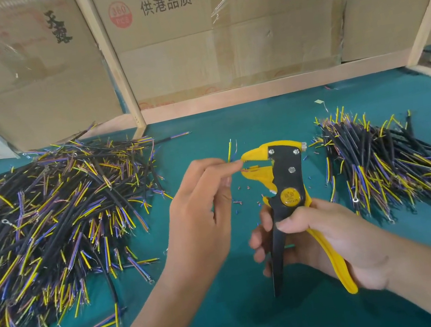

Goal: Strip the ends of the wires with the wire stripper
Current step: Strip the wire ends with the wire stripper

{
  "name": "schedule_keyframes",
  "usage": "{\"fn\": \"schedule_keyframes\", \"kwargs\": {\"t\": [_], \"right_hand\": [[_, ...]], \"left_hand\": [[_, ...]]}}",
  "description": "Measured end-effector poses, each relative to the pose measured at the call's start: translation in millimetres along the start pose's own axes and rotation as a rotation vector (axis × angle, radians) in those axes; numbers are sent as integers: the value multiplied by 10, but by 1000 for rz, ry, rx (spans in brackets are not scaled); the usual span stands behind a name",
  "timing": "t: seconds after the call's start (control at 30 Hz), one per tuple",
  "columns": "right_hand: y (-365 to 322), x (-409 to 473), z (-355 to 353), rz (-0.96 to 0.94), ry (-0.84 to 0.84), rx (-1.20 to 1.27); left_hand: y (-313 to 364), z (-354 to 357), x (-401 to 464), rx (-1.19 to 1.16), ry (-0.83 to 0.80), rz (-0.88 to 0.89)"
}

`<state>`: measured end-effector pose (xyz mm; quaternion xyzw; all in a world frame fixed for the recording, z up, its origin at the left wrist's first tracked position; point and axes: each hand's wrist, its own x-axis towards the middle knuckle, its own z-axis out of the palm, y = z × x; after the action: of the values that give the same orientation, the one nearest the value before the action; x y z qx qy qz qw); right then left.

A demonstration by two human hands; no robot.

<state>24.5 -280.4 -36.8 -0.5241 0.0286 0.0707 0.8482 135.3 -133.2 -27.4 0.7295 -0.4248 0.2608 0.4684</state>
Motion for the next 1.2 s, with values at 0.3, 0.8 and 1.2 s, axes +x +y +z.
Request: {"fn": "schedule_keyframes", "kwargs": {"t": [0.3, 0.8, 1.2], "right_hand": [[-5, -22, 7, 30, -26, -11], [18, -24, -2, 6, -21, -45], [48, -37, 14, 47, -58, -46]], "left_hand": [[4, 0, -7, -92, 39, -75], [94, 7, -10, -448, 12, -298], [76, 0, 10, -567, -117, -436]]}}
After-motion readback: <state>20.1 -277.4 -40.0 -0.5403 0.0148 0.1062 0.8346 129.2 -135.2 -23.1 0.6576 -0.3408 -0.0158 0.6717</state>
